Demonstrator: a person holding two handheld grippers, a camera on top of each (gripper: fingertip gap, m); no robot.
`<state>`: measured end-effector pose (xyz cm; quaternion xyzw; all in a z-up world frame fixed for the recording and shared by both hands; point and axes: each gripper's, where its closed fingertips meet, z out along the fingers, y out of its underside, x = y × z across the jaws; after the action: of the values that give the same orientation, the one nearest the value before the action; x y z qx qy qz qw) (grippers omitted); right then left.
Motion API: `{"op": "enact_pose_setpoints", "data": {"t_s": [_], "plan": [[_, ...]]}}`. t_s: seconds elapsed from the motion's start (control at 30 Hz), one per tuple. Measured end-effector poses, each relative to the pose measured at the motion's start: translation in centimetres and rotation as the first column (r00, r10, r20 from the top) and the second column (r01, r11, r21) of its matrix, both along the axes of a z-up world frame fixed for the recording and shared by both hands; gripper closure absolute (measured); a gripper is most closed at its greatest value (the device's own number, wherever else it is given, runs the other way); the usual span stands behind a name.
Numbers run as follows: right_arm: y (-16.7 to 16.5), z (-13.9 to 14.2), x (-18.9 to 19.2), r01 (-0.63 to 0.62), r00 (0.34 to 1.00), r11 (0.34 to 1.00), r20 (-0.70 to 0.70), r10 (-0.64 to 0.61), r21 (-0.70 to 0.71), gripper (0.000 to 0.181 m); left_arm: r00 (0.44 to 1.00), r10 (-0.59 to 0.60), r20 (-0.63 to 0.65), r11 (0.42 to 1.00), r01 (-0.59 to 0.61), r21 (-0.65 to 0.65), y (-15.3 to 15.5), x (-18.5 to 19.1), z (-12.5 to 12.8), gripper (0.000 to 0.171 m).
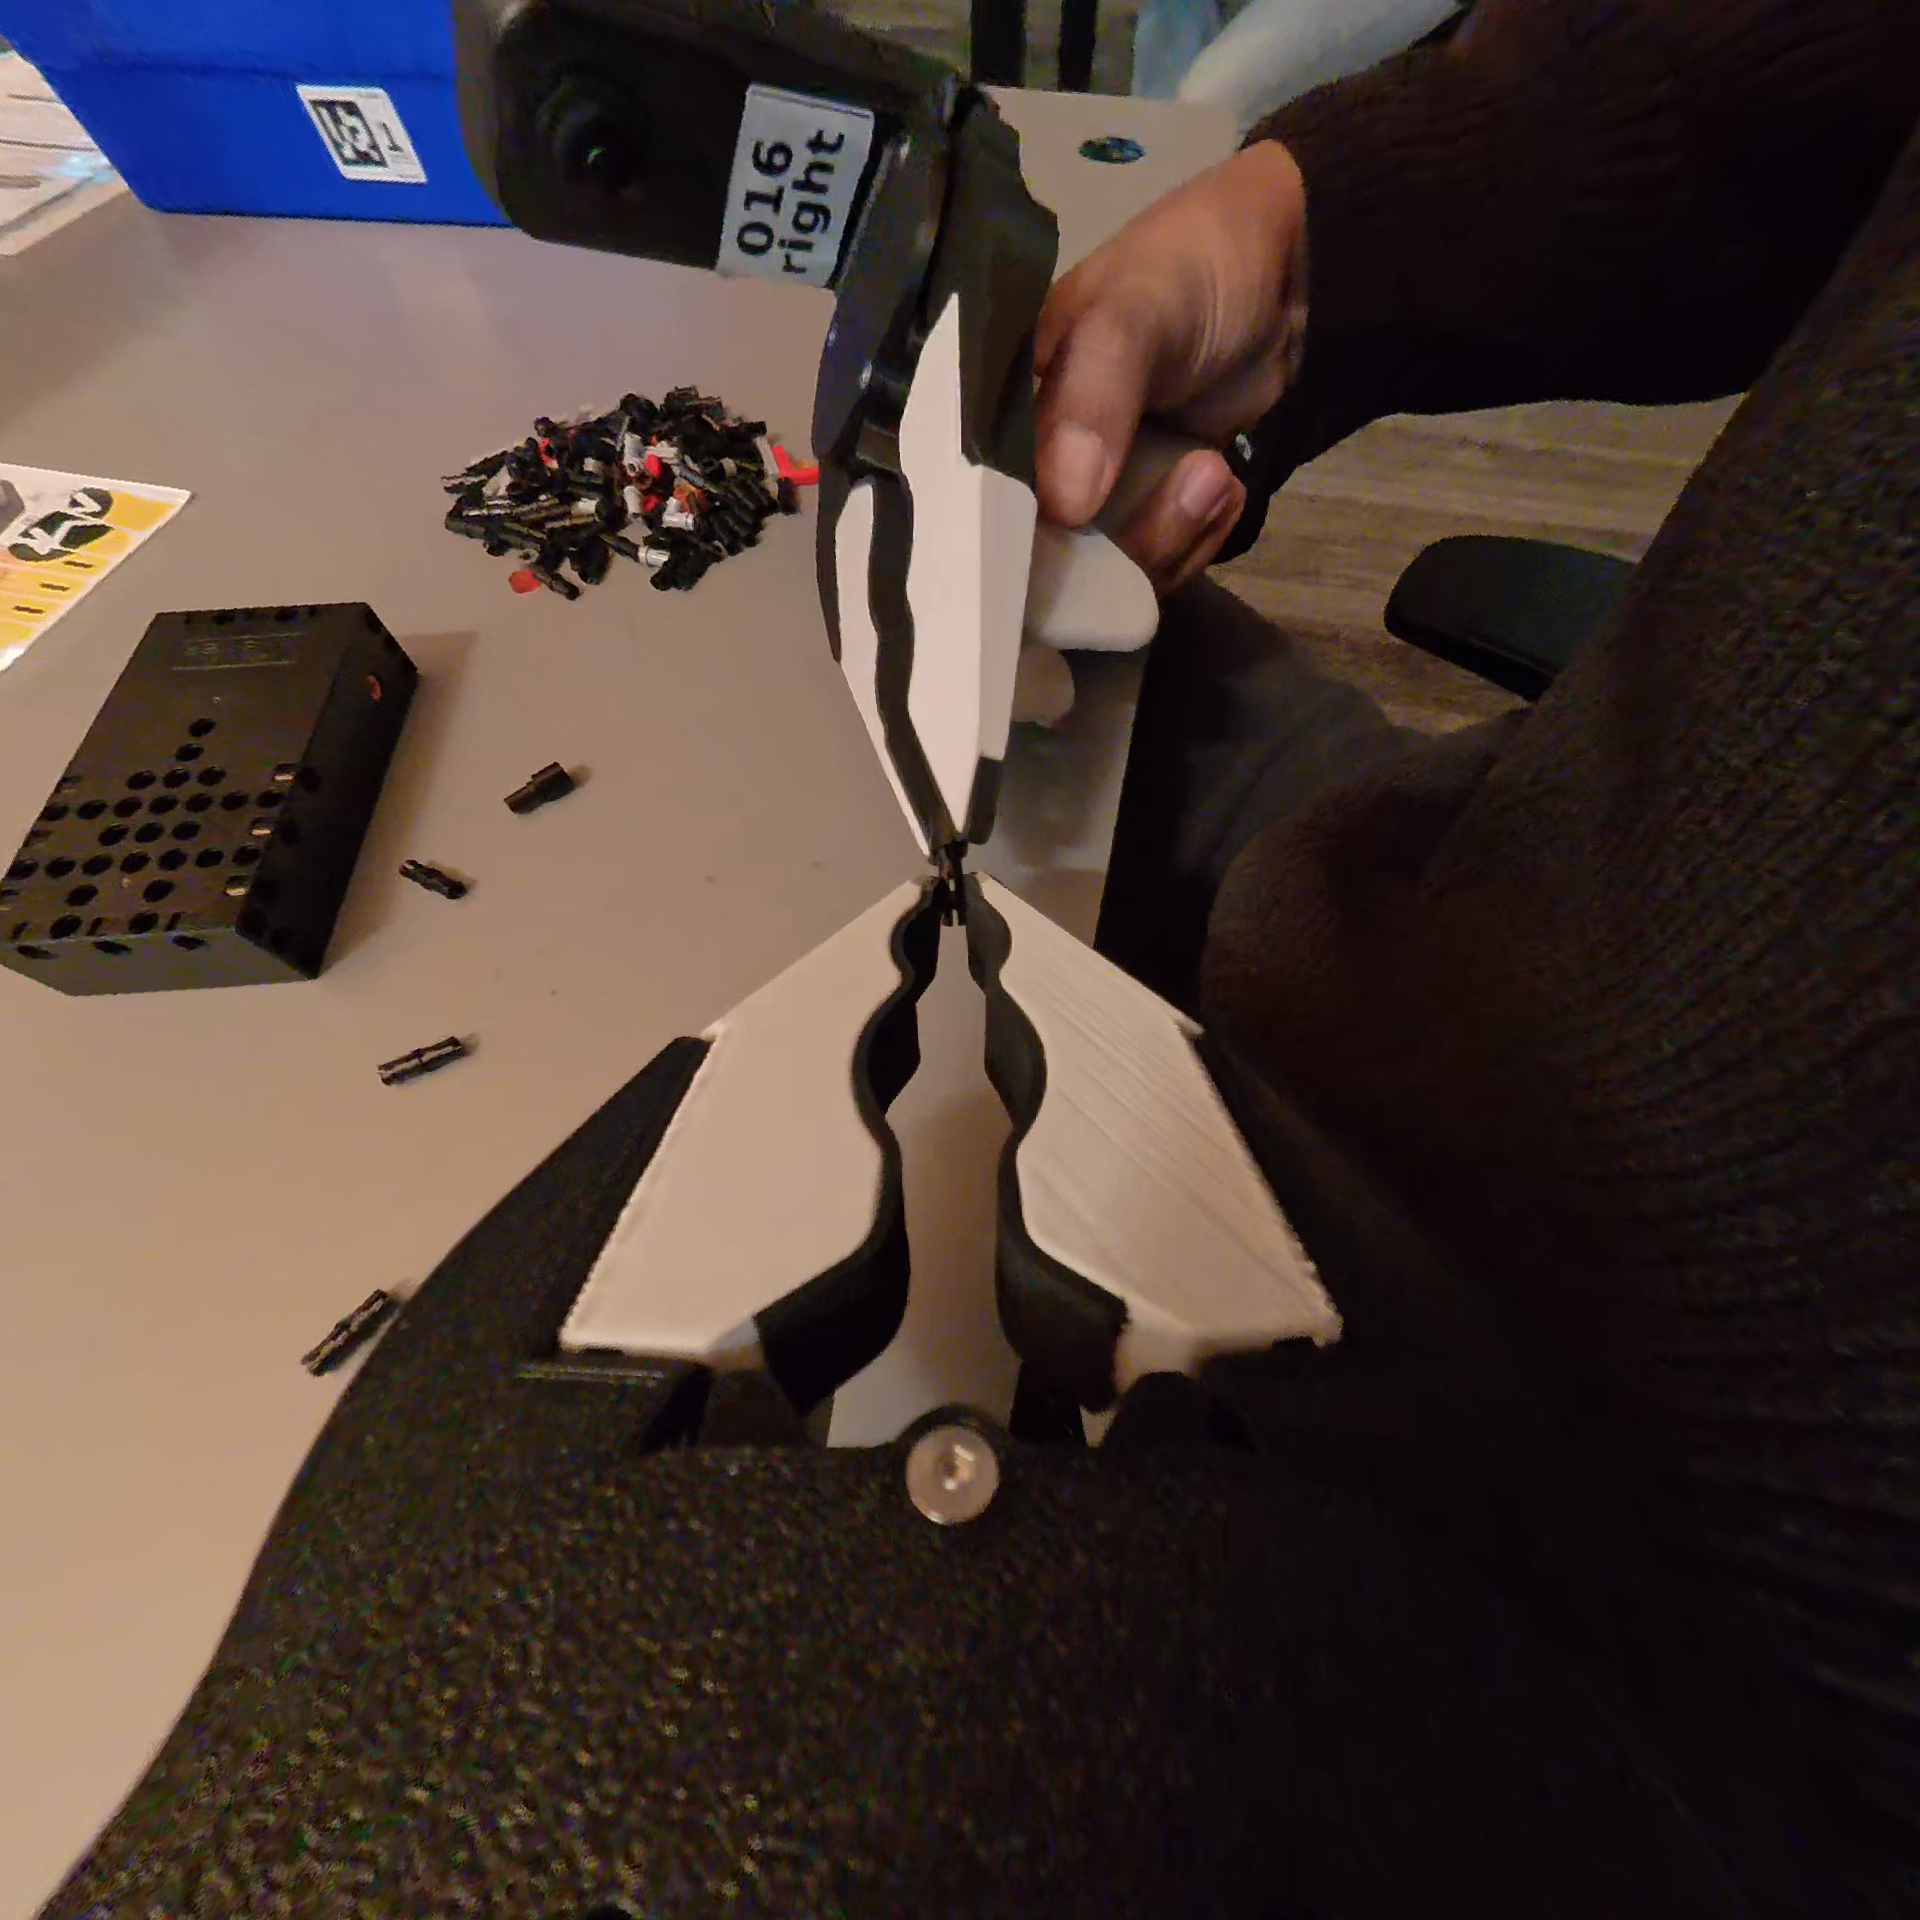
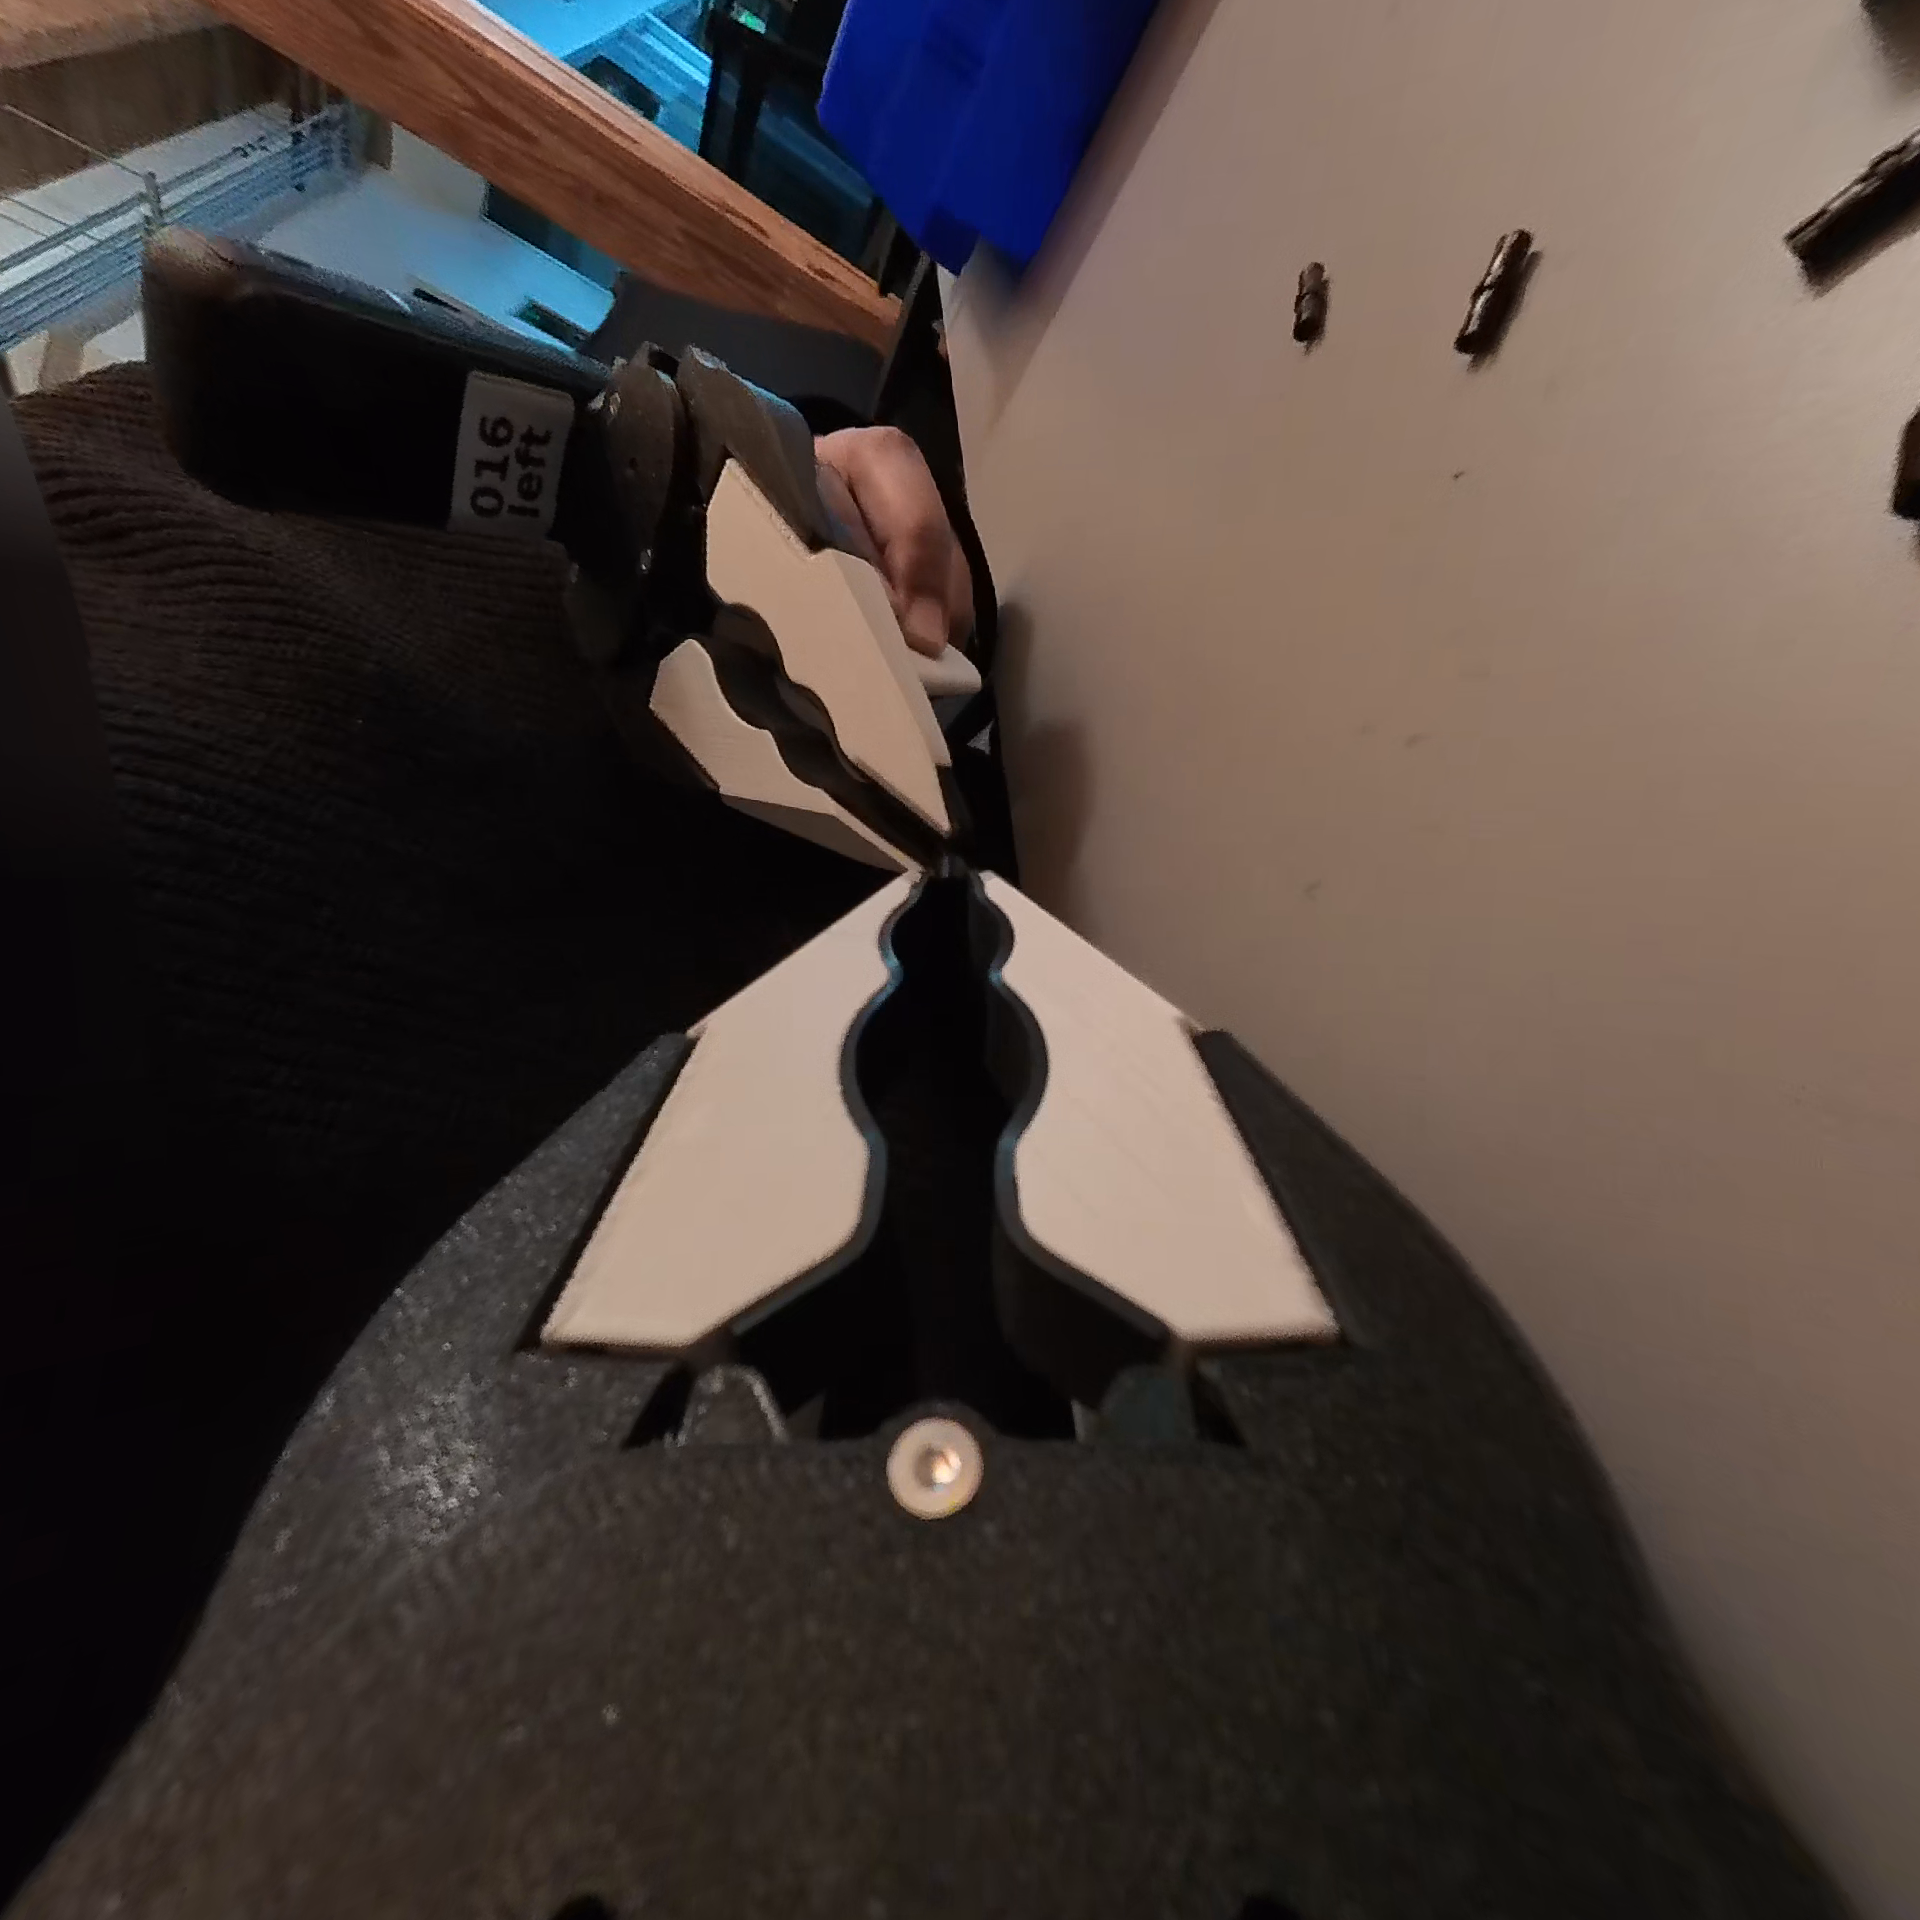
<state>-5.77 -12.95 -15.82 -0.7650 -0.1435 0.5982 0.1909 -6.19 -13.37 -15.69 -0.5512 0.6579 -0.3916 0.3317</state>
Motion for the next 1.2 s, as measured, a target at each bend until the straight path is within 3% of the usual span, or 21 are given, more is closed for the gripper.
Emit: {"op": "enact_pose_setpoints", "data": {"t_s": [0.67,1.2], "plan": [[-1.3,0.1,-0.4,-0.115,0.993,0.992,-0.040,0.114,-0.046,0.174,0.997,-0.075,0.006,0.997,0.075,0.013,-0.9,-0.4,0.1,0.170],[-0.1,0.5,-0.6,-0.021,0.999,0.999,-0.051,0.020,-0.024,0.174,0.999,-0.002,0.037,1.000,0.002,0.005,0.2,0.0,0.6,0.169]]}}
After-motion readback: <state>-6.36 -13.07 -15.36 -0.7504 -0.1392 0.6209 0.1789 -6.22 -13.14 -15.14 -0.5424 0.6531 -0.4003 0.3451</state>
